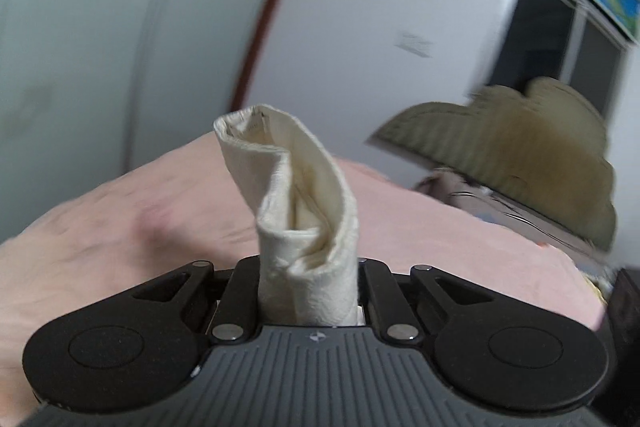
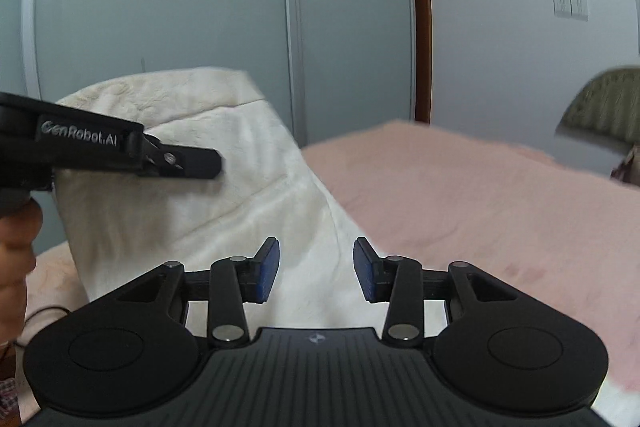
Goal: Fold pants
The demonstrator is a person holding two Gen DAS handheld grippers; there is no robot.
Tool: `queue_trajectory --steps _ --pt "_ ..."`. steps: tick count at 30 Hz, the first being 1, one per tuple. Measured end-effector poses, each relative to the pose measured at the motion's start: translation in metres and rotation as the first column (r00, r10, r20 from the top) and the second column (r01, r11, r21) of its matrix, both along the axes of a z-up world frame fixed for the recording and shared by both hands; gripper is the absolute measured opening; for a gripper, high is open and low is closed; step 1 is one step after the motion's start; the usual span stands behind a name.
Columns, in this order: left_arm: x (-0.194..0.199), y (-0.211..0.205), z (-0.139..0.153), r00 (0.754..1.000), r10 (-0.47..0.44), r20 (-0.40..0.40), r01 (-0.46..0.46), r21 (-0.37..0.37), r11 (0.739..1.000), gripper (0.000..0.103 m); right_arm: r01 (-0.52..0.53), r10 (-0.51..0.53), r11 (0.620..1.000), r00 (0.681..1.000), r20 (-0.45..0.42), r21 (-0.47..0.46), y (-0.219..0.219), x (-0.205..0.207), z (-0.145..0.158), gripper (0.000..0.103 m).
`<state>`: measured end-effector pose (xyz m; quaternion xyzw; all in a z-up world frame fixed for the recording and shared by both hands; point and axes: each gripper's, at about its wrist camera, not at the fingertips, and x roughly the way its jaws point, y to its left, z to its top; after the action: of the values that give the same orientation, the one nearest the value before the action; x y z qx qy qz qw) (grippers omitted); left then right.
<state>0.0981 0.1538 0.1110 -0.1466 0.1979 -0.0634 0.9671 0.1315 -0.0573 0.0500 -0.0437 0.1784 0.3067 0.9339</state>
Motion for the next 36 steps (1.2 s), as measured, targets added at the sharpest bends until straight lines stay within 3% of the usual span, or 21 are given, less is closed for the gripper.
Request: queue_trajectory --steps 6,12,21,33,36 --pt "-0.011 -0.076 0.005 0.991 -0.124 0.04 0.121 0.068 0.99 0.013 0.011 -0.017 0.999 0.994 0.111 0.047 -0.052 -0.013 0.013 0.058" --pt "-0.003 -0.138 -0.012 0.976 -0.217 0.016 0.214 0.121 0.969 0.013 0.086 -0.087 0.996 0.989 0.122 0.011 -0.111 -0.038 0.006 0.058" --pt "-0.005 -0.228 -0.046 0.942 -0.335 -0.006 0.325 0.26 0.909 0.014 0.193 -0.195 0.98 0.98 0.031 0.053 -0.176 -0.054 -0.019 0.058" --pt "-0.011 -0.287 -0.088 0.907 -0.407 -0.105 0.42 0.283 0.862 0.015 0.316 -0.306 0.944 0.947 -0.1 0.096 -0.221 -0.072 -0.059 0.058" --pt "-0.004 -0.291 -0.094 0.889 -0.431 -0.157 0.458 0.266 0.848 0.025 0.348 -0.334 0.933 0.932 -0.14 0.091 -0.226 -0.074 -0.067 0.059"
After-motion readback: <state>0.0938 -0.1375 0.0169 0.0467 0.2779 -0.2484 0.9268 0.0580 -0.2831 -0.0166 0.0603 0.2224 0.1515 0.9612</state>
